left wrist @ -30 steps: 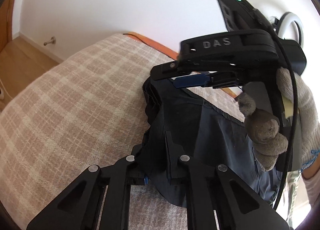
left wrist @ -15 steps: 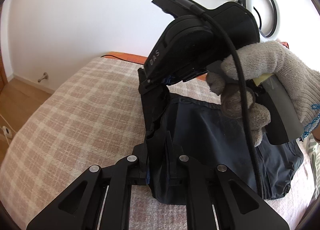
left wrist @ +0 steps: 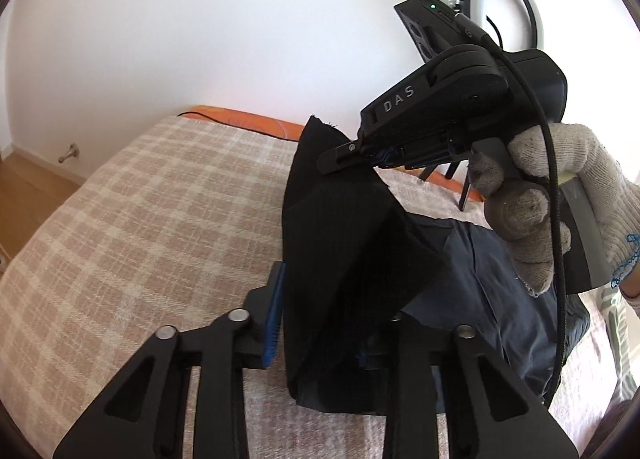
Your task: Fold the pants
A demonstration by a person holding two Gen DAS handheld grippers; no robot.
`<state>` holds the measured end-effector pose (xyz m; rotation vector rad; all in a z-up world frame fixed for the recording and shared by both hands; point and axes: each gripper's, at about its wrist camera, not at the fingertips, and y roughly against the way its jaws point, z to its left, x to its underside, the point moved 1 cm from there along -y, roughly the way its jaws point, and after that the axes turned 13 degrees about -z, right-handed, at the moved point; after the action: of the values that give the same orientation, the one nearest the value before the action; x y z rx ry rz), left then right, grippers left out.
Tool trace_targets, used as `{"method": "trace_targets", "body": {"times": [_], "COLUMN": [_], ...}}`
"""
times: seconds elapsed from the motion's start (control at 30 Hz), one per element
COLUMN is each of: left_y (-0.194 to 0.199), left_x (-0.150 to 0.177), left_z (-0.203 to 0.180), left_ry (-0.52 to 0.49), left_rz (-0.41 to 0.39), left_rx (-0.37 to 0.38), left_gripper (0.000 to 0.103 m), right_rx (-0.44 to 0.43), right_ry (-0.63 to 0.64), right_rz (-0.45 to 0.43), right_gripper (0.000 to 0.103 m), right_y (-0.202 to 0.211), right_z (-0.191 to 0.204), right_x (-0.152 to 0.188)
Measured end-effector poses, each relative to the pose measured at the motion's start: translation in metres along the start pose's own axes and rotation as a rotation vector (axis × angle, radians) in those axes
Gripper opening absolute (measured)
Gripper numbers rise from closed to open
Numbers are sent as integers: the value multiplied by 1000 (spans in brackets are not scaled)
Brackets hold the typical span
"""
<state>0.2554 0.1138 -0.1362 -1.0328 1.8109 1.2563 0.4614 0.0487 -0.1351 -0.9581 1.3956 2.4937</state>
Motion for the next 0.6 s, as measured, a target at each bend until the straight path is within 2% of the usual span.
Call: {"method": "trace_targets", "body": {"times": [0.17, 0.3, 0.6], "left_y": [4, 3, 1], "left_x": [-5, -7, -2], "left_z": [-29, -38, -97], "left_ry": [-58, -76, -132], "left_rz": [2, 12, 77], "left_rx": [59, 102, 185], "left_gripper": [7, 6, 5], "right_rx": [4, 6, 24], "right_ry": [-18, -46, -97], "right_rz": [-39, -72, -151], "right_gripper": [1, 1, 1], "right_y": [19, 42, 103], "right_z": [-12, -26, -67], "right_x": [3, 8, 30]}}
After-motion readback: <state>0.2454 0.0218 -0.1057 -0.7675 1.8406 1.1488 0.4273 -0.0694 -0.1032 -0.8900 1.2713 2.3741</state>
